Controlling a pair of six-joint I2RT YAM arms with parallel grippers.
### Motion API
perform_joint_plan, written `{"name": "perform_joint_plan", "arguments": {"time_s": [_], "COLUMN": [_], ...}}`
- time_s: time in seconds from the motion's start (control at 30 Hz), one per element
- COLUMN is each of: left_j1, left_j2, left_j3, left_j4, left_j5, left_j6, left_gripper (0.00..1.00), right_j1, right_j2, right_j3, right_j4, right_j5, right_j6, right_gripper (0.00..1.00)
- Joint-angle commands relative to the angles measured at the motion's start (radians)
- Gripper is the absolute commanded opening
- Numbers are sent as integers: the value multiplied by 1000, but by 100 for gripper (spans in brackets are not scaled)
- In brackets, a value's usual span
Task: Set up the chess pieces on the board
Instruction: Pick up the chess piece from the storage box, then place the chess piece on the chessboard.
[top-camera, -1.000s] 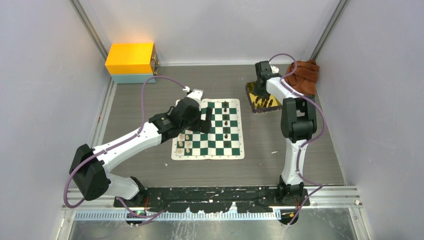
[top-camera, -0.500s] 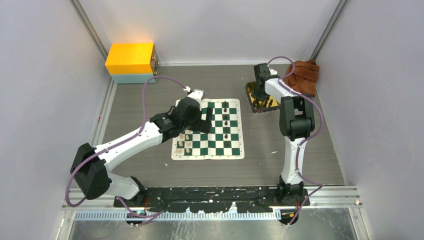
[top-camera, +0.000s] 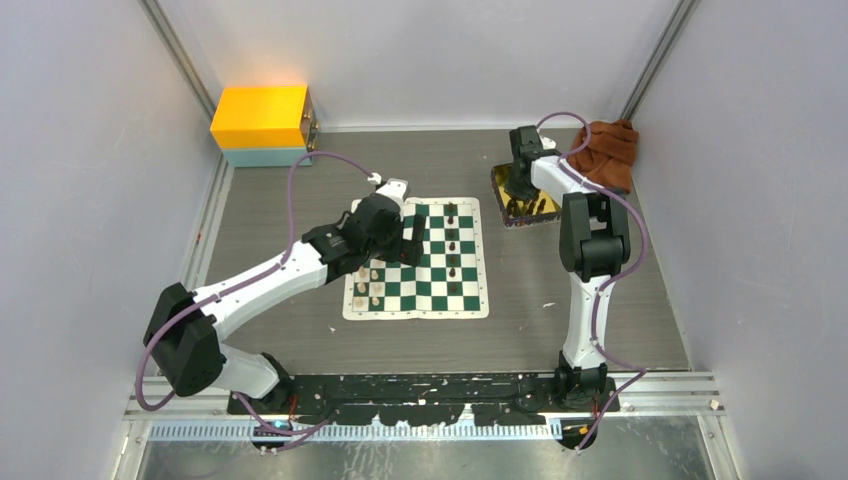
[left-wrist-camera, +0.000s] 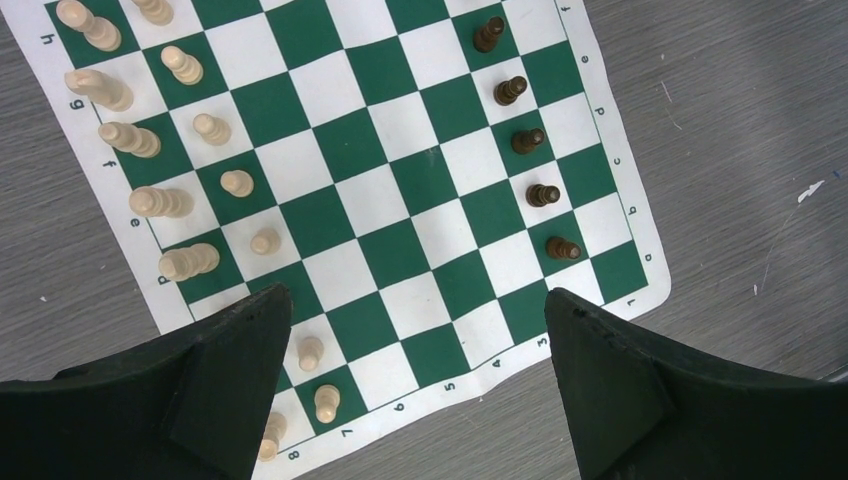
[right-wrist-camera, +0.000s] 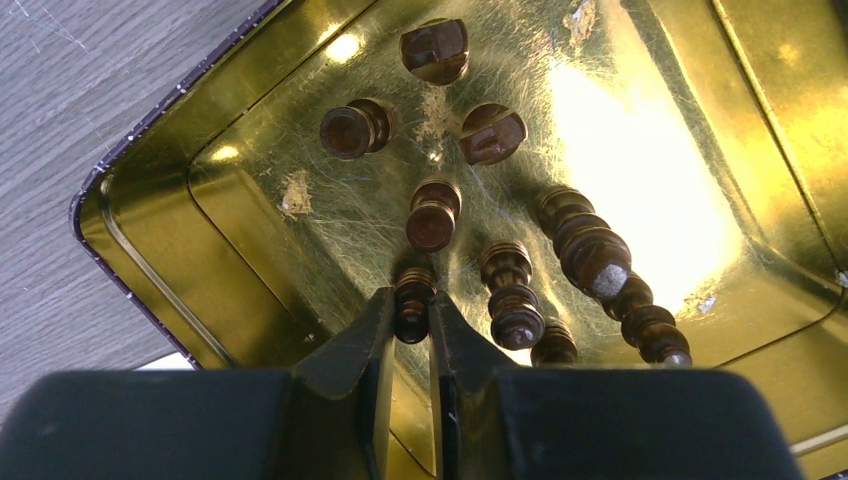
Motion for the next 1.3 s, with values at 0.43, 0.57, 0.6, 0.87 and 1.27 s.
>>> {"name": "perform_joint_plan", "arguments": {"time_s": [0.43, 0.57, 0.6, 0.87, 1.27], "left_j1": [8, 8, 8, 7, 7], "left_j2": [-15, -26, -29, -71, -163], "left_j3": [0, -15, -19, -43, -115], "left_j4": [53, 60, 60, 53, 58], "left_j5": [5, 5, 5, -5, -32], "left_j6": [-9, -17, -18, -31, -56], "left_gripper": [97, 97, 97, 96, 96], "right_j1": [-6, -1, 1, 57, 402], "right_j2": [-88, -143, -158, -292, -714], "right_j3": [30, 3, -5, -57, -441], "right_j4": [23, 36, 38, 6, -95], "right_j5": [-15, -12, -9, 24, 190], "right_j6": [-30, -36, -38, -54, -34], "right_gripper": [1, 1, 1, 1, 1]}}
